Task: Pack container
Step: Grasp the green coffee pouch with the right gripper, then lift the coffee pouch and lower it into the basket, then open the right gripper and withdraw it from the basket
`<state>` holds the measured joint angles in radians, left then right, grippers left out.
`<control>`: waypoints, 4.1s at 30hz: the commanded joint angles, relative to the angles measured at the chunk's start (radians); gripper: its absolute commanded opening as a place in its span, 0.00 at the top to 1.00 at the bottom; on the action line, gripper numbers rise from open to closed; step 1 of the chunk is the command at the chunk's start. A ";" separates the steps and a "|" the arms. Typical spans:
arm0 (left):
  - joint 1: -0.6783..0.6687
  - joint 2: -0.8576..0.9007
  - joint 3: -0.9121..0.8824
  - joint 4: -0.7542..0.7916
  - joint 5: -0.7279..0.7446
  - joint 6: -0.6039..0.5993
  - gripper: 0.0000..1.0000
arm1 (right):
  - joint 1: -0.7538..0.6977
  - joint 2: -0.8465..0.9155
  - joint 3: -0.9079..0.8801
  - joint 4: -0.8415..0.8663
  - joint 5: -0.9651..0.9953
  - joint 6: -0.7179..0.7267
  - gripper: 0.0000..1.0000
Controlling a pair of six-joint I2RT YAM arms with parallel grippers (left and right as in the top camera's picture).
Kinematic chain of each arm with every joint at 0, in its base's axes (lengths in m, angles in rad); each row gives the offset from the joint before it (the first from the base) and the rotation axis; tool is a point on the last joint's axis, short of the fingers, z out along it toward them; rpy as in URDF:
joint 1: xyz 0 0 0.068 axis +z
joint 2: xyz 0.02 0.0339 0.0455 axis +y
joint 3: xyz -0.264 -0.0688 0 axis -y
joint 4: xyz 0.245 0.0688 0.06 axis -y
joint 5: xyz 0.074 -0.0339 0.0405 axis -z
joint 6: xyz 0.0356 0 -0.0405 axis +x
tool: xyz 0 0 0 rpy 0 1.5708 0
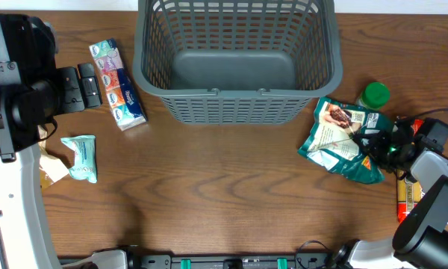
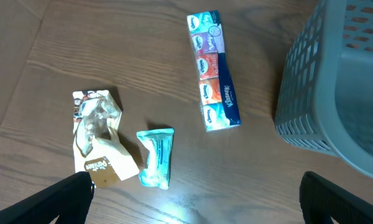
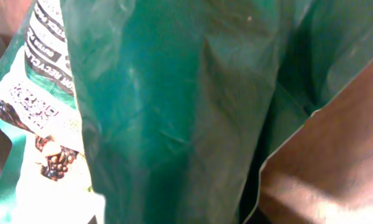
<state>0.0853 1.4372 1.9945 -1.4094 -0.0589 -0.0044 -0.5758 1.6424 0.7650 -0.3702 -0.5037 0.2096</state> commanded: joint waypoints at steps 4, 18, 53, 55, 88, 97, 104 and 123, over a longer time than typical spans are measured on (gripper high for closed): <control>0.005 -0.001 -0.006 0.000 0.006 -0.016 0.01 | 0.021 -0.142 -0.068 -0.156 0.132 -0.005 0.99; 0.005 -0.001 -0.006 -0.001 0.006 -0.016 0.01 | 0.105 -0.565 0.290 -0.435 0.190 -0.111 0.99; 0.005 -0.001 -0.008 -0.044 0.006 -0.016 0.01 | 0.964 -0.144 0.933 -0.129 0.366 -0.815 0.99; 0.005 -0.001 -0.008 -0.048 0.006 -0.016 0.01 | 0.994 -0.087 0.933 -0.146 0.356 -0.849 0.99; 0.005 -0.001 -0.008 -0.049 0.006 -0.016 0.01 | 1.024 0.312 0.933 -0.269 0.233 -0.703 0.07; 0.005 -0.001 -0.008 -0.049 0.006 -0.016 0.01 | 0.955 0.235 1.164 -0.443 0.230 -0.489 0.14; 0.005 0.001 -0.009 -0.050 -0.017 0.010 0.01 | 0.784 0.227 1.520 -0.829 0.322 -0.155 0.14; 0.079 0.134 -0.014 -0.082 -0.012 0.010 0.01 | 0.215 0.370 1.656 -1.292 0.368 -0.043 0.01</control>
<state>0.1608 1.5646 1.9854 -1.4879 -0.0818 -0.0002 -0.3416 1.9388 2.4439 -1.6459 -0.1635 0.1684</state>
